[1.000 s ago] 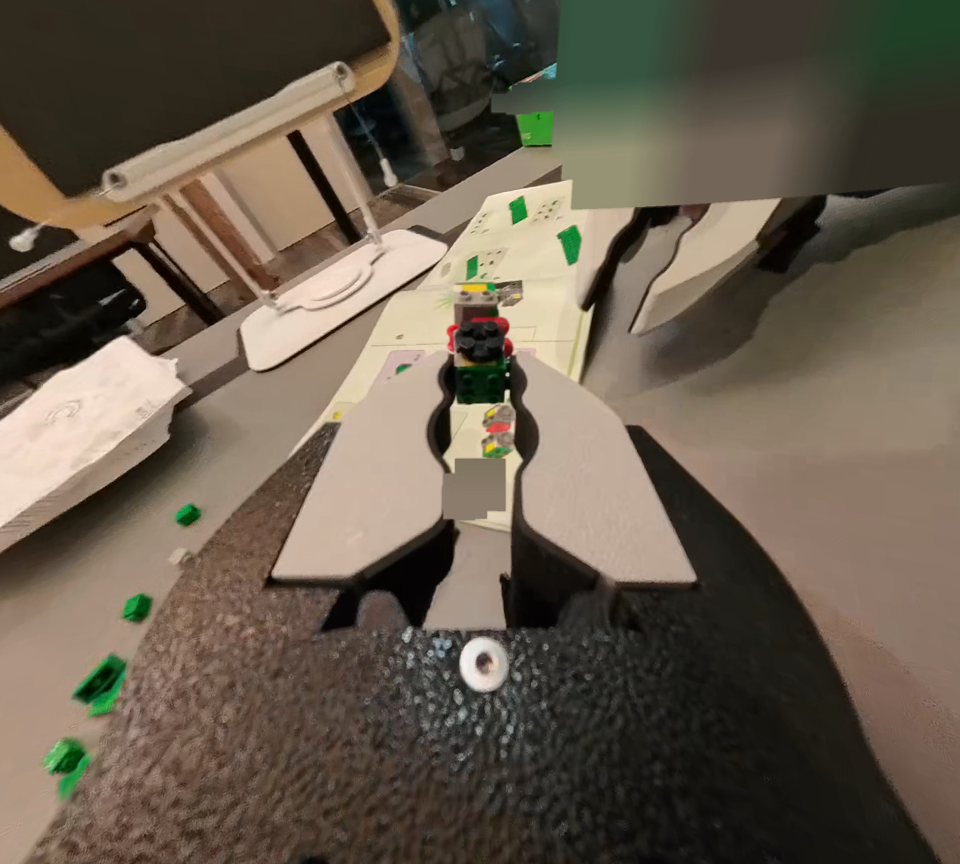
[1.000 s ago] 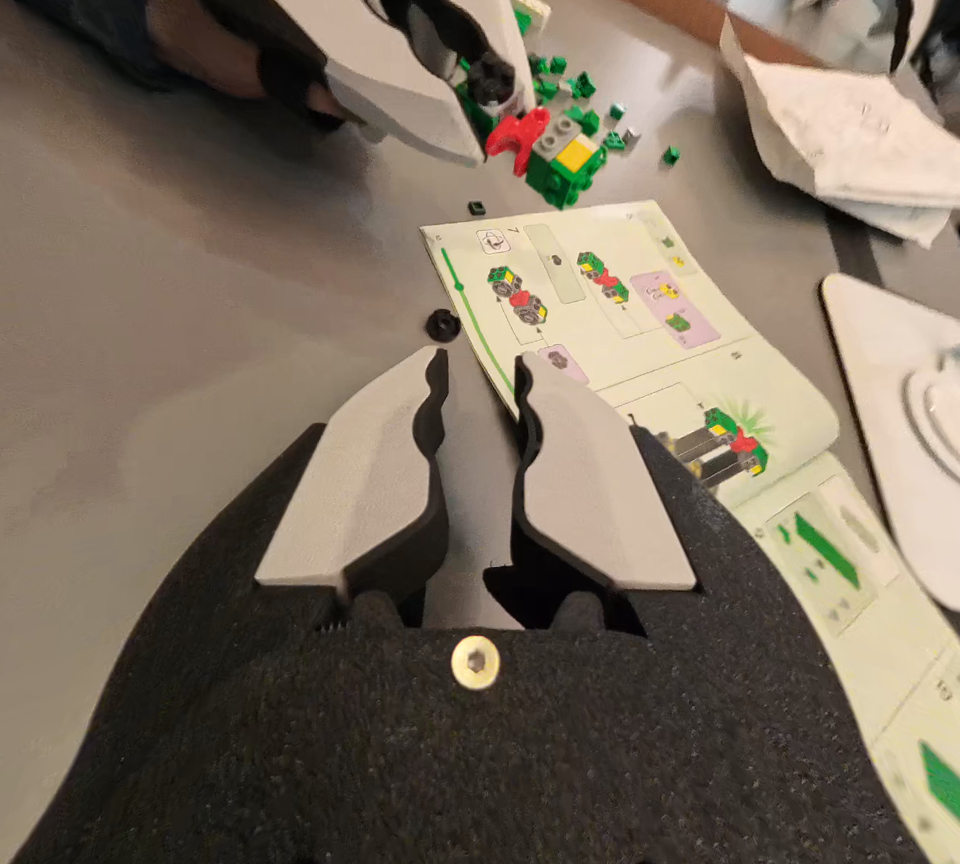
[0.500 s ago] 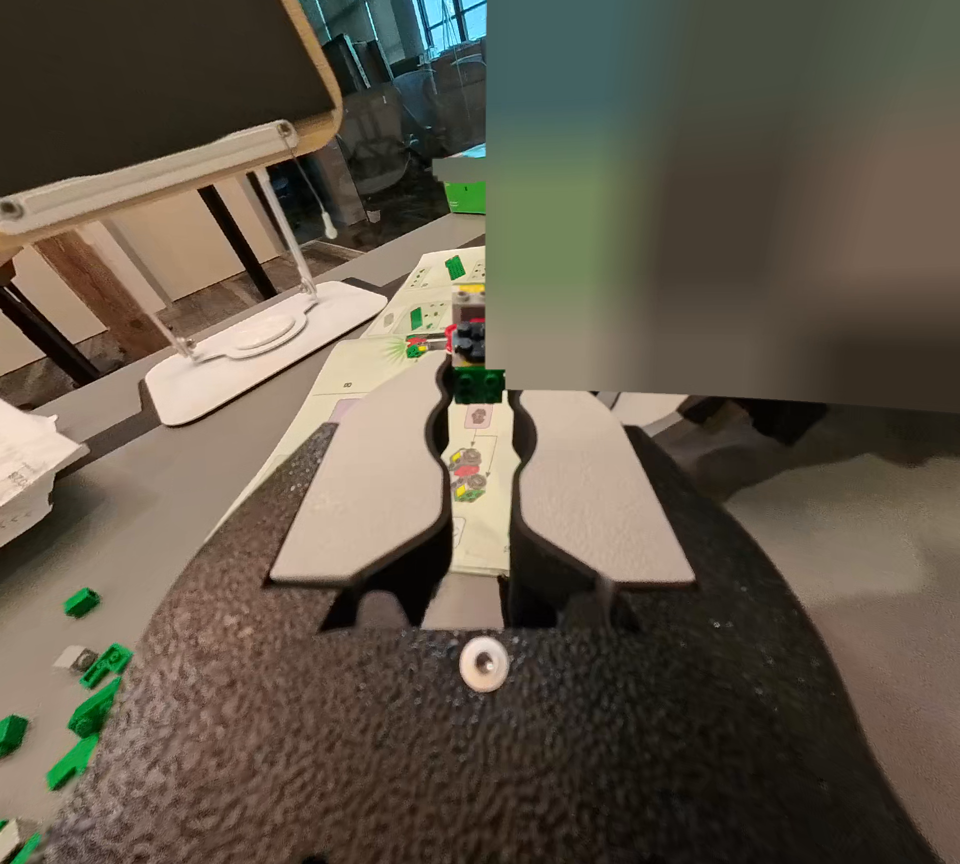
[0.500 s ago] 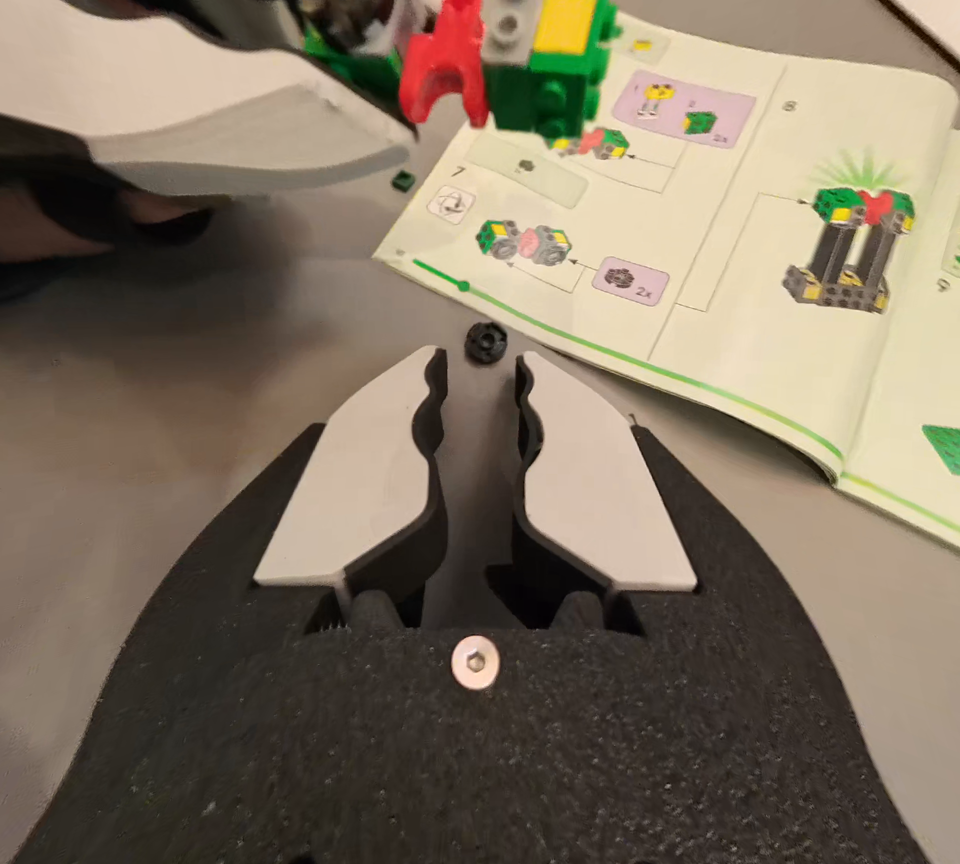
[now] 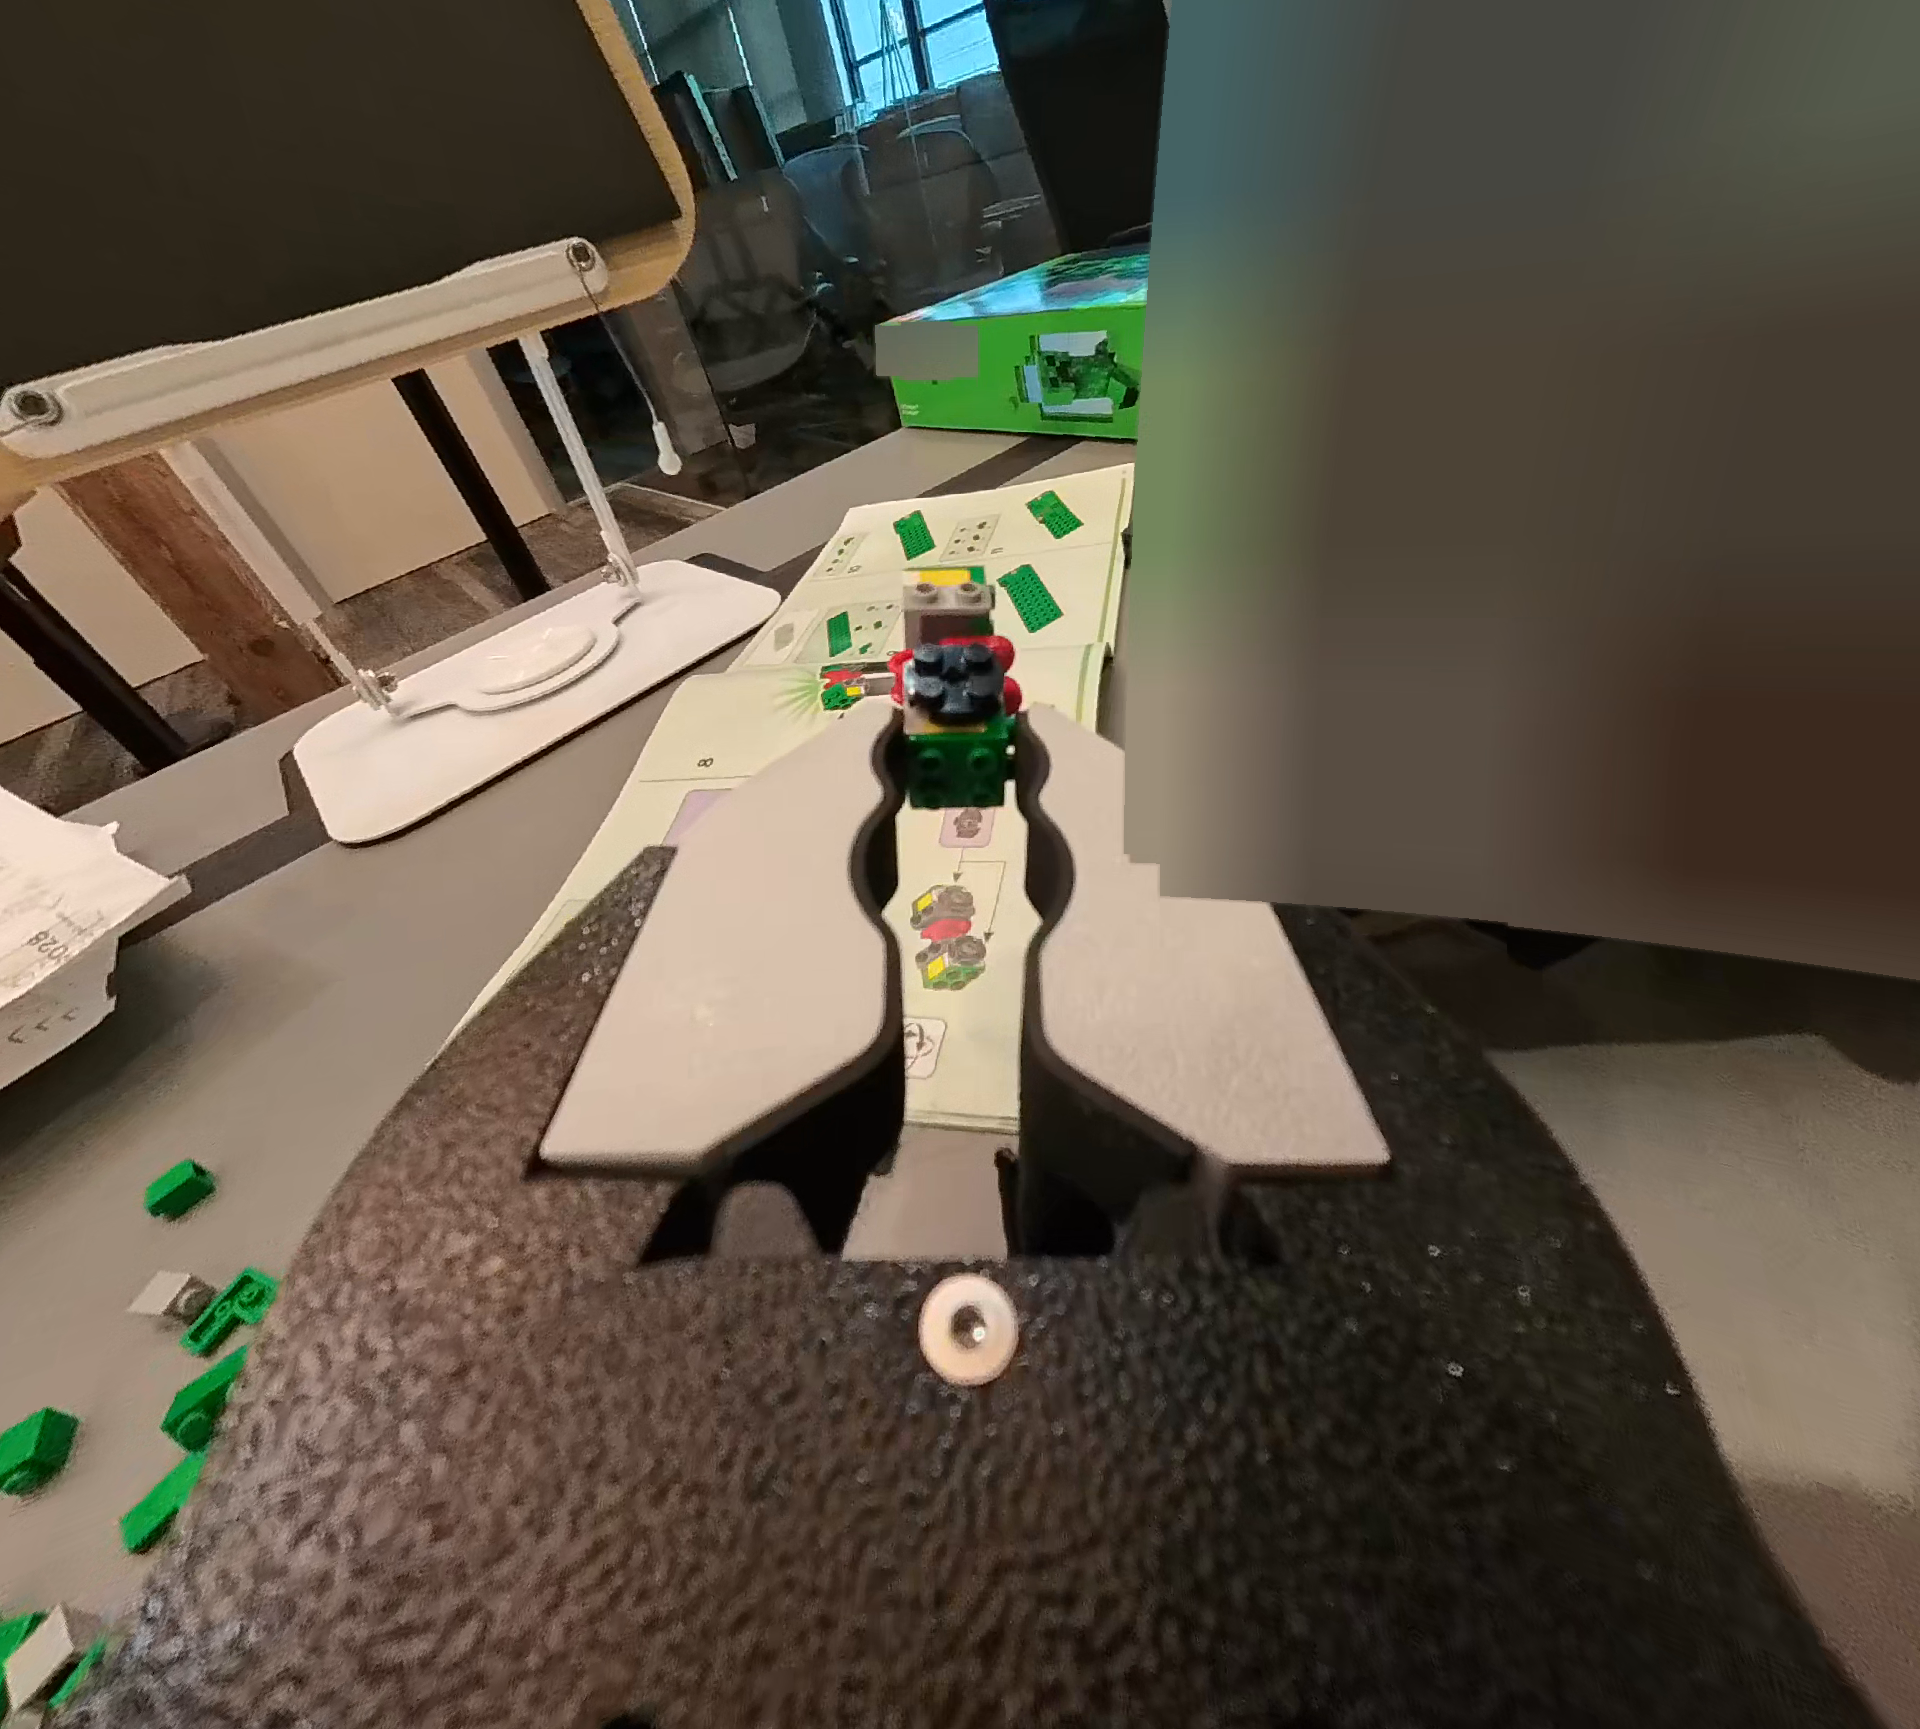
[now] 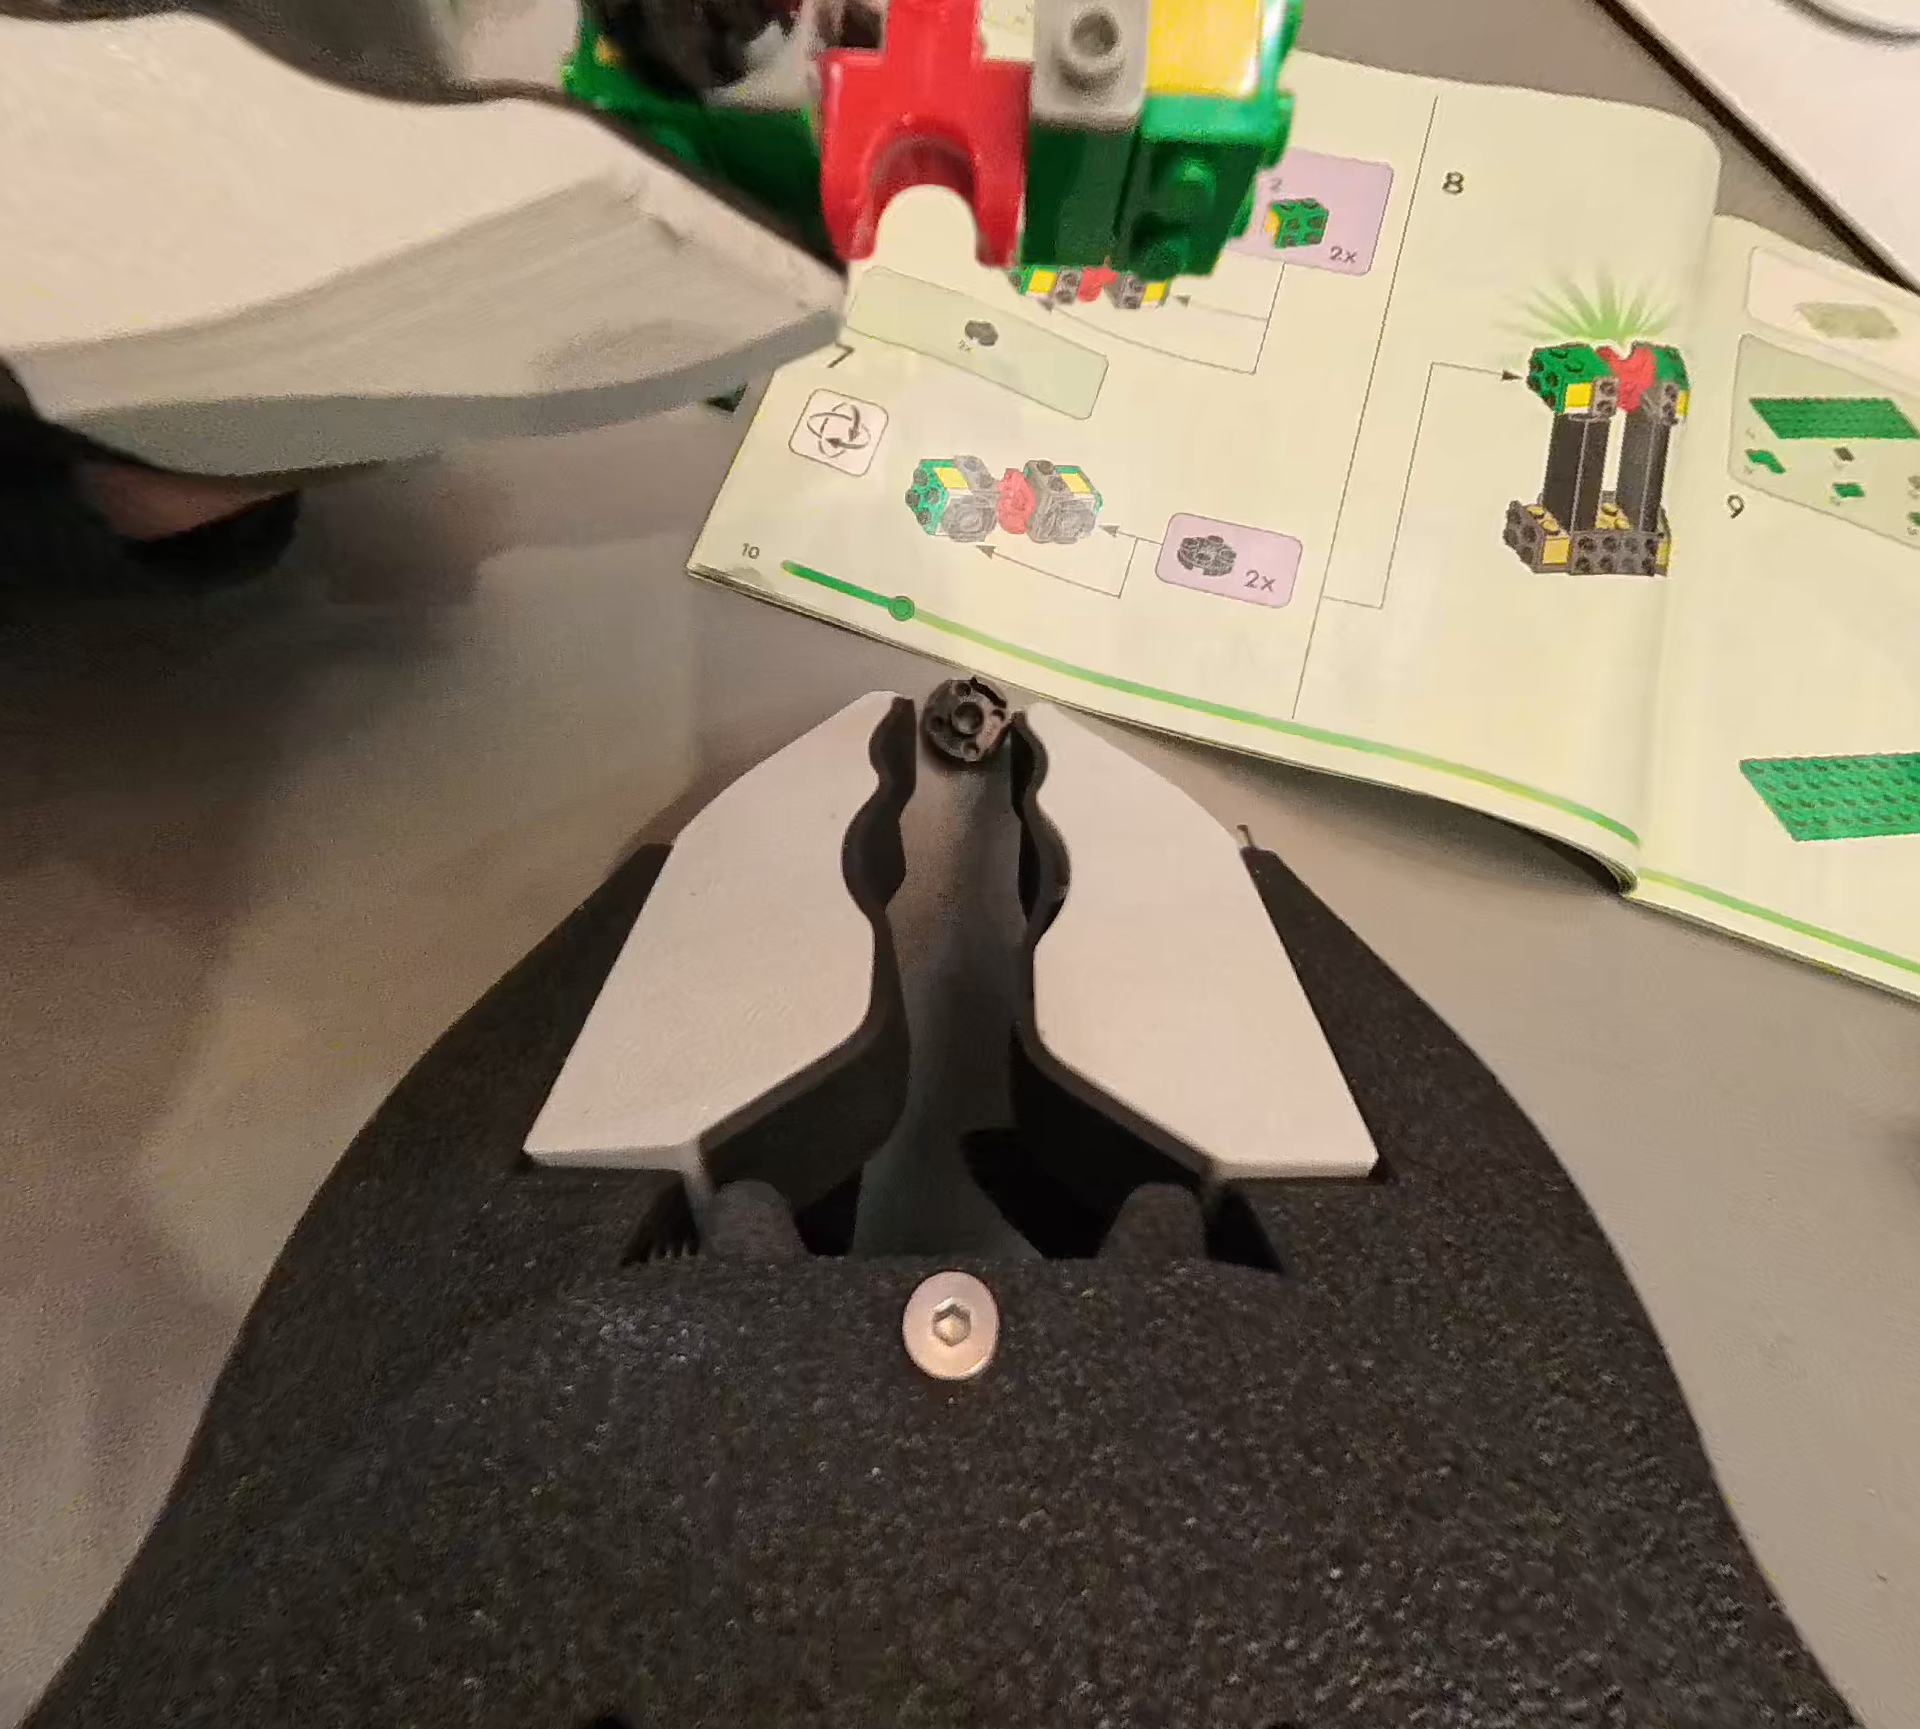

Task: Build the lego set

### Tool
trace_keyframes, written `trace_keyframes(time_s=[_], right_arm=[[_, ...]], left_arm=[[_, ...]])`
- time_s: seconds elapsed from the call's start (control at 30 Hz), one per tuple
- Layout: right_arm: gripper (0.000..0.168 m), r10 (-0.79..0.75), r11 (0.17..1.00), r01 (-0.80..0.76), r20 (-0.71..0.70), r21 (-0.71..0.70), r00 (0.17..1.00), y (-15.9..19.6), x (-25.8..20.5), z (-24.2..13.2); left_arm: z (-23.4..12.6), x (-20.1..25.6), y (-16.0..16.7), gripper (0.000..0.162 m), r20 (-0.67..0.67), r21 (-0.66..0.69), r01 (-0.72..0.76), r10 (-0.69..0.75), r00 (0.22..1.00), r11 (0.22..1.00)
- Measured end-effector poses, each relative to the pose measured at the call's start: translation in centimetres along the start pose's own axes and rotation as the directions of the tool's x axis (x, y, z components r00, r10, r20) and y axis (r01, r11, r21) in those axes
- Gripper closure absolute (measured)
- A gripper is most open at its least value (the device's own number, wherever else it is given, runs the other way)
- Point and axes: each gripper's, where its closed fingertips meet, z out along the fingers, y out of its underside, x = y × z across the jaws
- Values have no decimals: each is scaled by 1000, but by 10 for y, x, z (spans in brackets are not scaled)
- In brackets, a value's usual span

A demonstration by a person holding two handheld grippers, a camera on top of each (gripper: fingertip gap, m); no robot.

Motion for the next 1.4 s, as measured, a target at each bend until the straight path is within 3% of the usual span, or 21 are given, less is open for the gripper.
trace_keyframes(time_s=[0.27, 0.33, 0.5, 0.6, 0.77, 0.93, 1.13, 1.4], right_arm=[[159, 23, 1000, -22, 58, -10, 998, 5, 7, -3], [168, 13, 1000, -14, 86, 9, 996, 4, 12, -9], [167, -85, 996, 75, 215, 54, 973, 3, 12, -26], [154, -191, 976, 154, 271, 153, 943, -3, 3, -22], [152, -116, 993, 96, 370, 74, 922, 0, 1, -4], [139, -64, 997, 51, 290, 50, 955, -6, -2, 1], [148, -72, 997, 71, 138, 11, 988, -3, -4, 4], [152, -54, 997, 59, 93, -50, 994, 0, -3, 6]], left_arm=[[0, 2, -1, 143, -10, 3, -7, 7, 1000, 1000], [0, 3, -1, 143, -14, 3, -8, 8, 1000, 1000], [0, 5, -1, 143, -20, 7, -14, 14, 1000, 1000], [0, 4, -2, 143, -17, 13, -5, 5, 1000, 1000], [-1, 4, -3, 143, -15, 15, -1, 2, 1000, 1000], [0, 4, -2, 143, -14, 10, -4, 4, 1000, 1000], [1, 4, -1, 143, -12, 2, -8, 8, 1000, 1000], [1, 4, 0, 143, -15, -3, -12, 12, 1000, 1000]])
